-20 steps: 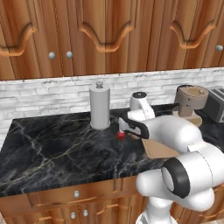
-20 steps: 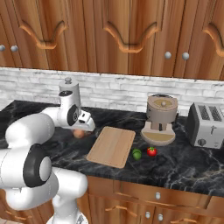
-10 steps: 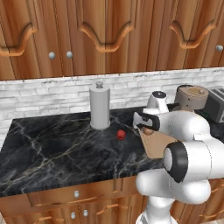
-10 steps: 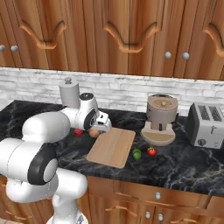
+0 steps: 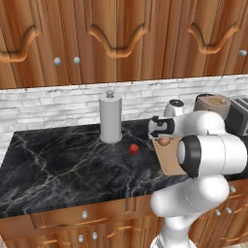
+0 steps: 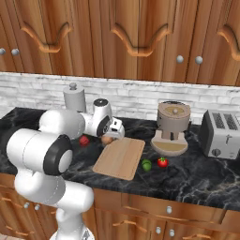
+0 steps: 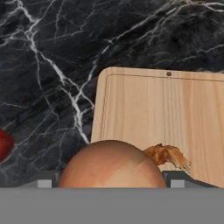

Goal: Place the avocado, onion, tomato, and bell pepper on the cutting board.

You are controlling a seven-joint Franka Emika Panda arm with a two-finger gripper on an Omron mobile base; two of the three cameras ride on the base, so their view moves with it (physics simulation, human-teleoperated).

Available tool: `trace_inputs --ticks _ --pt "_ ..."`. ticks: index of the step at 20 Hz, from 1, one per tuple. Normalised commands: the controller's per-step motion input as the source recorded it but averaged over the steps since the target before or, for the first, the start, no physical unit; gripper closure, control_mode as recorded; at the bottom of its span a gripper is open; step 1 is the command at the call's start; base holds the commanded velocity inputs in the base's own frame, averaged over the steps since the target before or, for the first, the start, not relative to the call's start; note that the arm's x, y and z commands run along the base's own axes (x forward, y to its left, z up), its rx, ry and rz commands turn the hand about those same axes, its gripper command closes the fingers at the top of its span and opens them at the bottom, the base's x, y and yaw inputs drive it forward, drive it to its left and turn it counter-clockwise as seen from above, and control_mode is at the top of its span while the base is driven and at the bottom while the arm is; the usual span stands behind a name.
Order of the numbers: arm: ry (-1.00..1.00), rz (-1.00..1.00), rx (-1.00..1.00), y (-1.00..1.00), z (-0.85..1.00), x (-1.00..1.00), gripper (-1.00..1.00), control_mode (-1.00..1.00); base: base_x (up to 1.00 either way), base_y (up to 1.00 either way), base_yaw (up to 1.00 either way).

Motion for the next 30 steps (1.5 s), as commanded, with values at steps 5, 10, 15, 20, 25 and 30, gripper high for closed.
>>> trace_inputs --ticks 5,10,15,20,25,30 --pt "0.03 0.00 0.00 -0.23 -0.20 0.14 1.00 -1.00 0.00 0.00 0.00" --pt "0.01 0.00 0.00 -0.19 -0.22 0.01 1.00 -1.00 0.00 0.00 0.00" --pt "0.00 0.00 0.00 -0.12 -0.26 0.00 1.00 -1.00 0.00 0.00 0.00" --pt "0.00 0.00 0.00 -0.01 -0.11 0.04 -1.00 -1.00 0.00 0.00 0.00" --pt "-0.02 0.00 0.00 -0.02 0.08 0.00 -1.00 -1.00 0.00 0.00 0.00" --pt "-0.01 0.00 0.00 -0.04 0.32 0.00 -1.00 -1.00 0.00 0.00 0.00"
